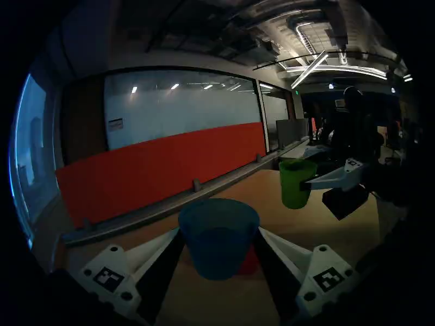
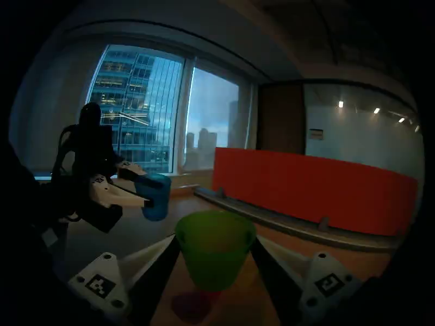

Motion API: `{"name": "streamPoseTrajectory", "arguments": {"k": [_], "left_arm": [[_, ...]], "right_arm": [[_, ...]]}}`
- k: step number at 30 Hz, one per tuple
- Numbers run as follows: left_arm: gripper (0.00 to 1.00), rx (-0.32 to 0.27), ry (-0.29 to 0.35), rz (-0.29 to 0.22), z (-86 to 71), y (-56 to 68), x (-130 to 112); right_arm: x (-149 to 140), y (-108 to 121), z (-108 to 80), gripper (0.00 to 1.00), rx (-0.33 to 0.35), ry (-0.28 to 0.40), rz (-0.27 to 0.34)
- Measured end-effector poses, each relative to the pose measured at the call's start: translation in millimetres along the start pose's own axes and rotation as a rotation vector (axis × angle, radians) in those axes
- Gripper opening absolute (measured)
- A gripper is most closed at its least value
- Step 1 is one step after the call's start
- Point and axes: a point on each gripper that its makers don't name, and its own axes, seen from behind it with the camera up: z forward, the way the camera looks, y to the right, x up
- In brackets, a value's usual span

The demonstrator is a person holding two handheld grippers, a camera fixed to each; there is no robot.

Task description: Pour water

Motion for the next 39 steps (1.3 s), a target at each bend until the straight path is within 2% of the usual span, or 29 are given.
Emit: {"name": "streamPoseTrajectory", "arguments": {"k": [12, 29, 39], "left_arm": [[0.84, 0.046, 0.014, 0.197, 4.8, 3.6, 28], [0.84, 0.067, 0.035, 0.374, 8.6, 15.4, 58], [0.84, 0.057, 0.056, 0.477, 8.0, 29.0, 72]], "right_arm": [[-13, -20, 9.9, 0.91, 0.054, 0.000, 0.011], [-24, -50, 22.5, 0.90, 0.131, 0.003, 0.025], [-33, -65, 30.0, 0.91, 0.165, -0.014, 0.017]]}}
